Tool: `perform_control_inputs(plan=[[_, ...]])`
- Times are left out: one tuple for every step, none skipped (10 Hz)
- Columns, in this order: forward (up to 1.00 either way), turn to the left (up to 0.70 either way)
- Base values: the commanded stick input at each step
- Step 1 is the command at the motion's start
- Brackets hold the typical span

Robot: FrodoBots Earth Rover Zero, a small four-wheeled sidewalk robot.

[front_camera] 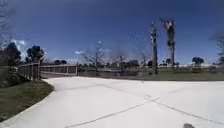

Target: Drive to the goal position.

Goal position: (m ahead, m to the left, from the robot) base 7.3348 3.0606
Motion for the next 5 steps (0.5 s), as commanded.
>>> perform_control_inputs(plan=[[0.70, 0.00], [0.70, 0.00], [0.70, 0.00], [0.70, 0.00], [0.70, 0.00]])
